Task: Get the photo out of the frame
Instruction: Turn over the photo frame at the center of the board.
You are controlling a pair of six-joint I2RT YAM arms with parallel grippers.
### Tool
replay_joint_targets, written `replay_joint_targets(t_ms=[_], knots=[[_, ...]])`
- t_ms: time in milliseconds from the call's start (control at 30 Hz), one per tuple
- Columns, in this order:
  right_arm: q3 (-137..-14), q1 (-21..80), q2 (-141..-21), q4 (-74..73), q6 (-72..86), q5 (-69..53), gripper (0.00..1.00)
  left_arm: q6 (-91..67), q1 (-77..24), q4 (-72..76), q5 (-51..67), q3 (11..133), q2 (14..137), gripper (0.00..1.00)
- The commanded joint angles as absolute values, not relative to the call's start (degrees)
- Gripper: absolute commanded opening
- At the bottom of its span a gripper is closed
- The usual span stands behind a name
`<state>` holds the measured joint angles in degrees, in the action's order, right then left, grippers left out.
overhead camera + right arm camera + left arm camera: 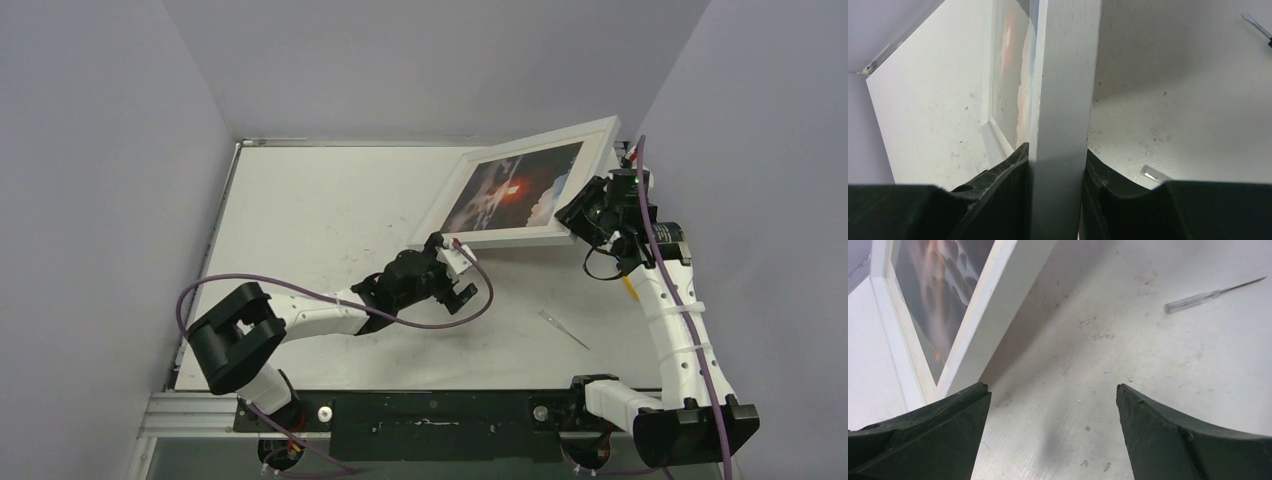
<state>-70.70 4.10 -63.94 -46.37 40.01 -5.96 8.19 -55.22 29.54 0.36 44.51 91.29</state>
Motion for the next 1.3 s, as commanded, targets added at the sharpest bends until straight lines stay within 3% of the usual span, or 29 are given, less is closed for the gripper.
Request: replay_joint_targets(t_ms=[0, 200, 400, 500, 1033, 1267], knots=[[-77.37, 3.9, -61.6, -41.1, 35.59, -2.31, 0.05, 5.39, -57.44, 32.7, -2.15, 41.71, 84.79, 0.96], [-81.07, 3.87, -63.0, -44.27, 35.5, -3.98, 0.05, 2.67, -58.53, 31.03, -5.01, 38.5, 77.54, 0.96], [-85.52, 3.92, -63.59, -46.18, 35.59, -7.02, 0.05, -0.97, -60.53, 20.14, -17.66, 44.84, 76.31, 0.96], [-87.16, 3.9, -64.63, -47.12, 35.96, -10.01, 0.05, 5.15, -63.34, 23.91, -18.77, 44.71, 76.9, 0.97], [-89.22, 4.18, -66.03, -46.77, 40.71, -13.93, 0.05, 22.4, -73.01, 30.74, -44.31, 64.2, 97.34, 0.96], [-88.8, 4.32, -65.84, -46.02, 41.8, -15.14, 0.05, 28.71, -72.95, 35.2, -47.44, 69.43, 103.62, 0.96]])
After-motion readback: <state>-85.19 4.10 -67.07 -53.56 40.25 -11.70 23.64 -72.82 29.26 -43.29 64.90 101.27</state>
